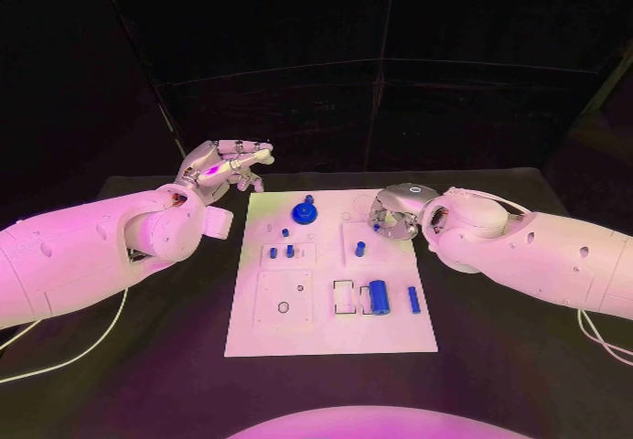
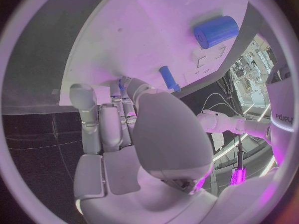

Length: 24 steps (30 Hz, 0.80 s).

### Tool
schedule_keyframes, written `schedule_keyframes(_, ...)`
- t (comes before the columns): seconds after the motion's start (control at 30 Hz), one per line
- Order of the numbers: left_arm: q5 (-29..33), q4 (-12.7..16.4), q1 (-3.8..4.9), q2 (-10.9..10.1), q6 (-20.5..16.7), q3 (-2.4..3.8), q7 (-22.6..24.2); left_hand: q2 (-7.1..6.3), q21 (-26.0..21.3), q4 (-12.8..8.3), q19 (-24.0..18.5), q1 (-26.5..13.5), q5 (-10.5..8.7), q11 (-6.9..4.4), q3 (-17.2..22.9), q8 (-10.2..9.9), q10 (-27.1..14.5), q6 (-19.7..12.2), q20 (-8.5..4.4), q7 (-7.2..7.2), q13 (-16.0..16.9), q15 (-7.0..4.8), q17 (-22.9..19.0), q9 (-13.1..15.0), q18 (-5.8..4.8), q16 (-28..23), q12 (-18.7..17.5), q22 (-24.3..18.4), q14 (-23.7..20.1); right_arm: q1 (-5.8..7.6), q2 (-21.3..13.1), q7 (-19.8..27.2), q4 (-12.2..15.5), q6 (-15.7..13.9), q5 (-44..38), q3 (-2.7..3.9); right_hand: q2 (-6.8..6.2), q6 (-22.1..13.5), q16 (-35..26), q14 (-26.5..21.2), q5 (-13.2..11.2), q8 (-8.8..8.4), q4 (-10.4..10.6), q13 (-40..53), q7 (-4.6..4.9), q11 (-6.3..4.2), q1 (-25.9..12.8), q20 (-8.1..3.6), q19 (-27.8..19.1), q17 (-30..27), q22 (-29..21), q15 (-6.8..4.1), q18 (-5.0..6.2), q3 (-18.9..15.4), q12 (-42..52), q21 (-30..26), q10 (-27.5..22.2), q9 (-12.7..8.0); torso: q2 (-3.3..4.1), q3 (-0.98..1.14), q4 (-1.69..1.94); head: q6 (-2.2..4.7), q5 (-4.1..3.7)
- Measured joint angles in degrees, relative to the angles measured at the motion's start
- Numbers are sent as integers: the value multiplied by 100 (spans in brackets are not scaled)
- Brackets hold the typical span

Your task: Assemble the parts on the task board

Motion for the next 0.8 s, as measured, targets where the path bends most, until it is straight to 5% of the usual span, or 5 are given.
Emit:
schedule_keyframes(0.27, 5, -29, 0, 19, -4, -1, -15, 0, -34, -16, 0, 0, 0, 0, -16, 0, 0, -12, 0, 11, 0, 0, 19, 0, -1, 0, 23, -18, 0, -16, 73, -55, -59, -101, -68, -5, 165, 214, 24, 0, -444, -2, -170, 23, -52, -68, -45, -31, 72, -10, 287, -44, 1, 436, -1, 217, 193, 10, 0, 0, 0, -13, -27)
schedule_keyframes(0.53, 7, -28, 0, 22, -14, -7, -33, 34, -51, -32, 0, 34, 0, 1, -32, 0, -41, -21, 0, 20, 0, 0, 11, -4, 2, 1, 23, -31, 0, -17, 102, -135, -53, -86, -121, -3, 212, 333, 24, 0, -562, -16, -298, 28, -76, -88, -112, -60, 123, -78, 474, -44, -43, 594, -24, 350, 295, 15, 0, -1, 2, -21, -38)
schedule_keyframes(0.8, -6, -41, 0, 27, -35, -75, -45, 34, -64, -32, 0, 35, 0, 0, -32, 0, -41, -21, 0, 20, 0, 0, -10, -4, 59, 1, 45, -37, 0, -17, 64, -202, 7, -67, -169, -6, 192, 340, 24, 0, -565, -36, -328, 27, -88, -89, -171, -51, 132, -111, 540, -43, -89, 623, -39, 372, 336, 16, -4, -1, 2, -23, -31)
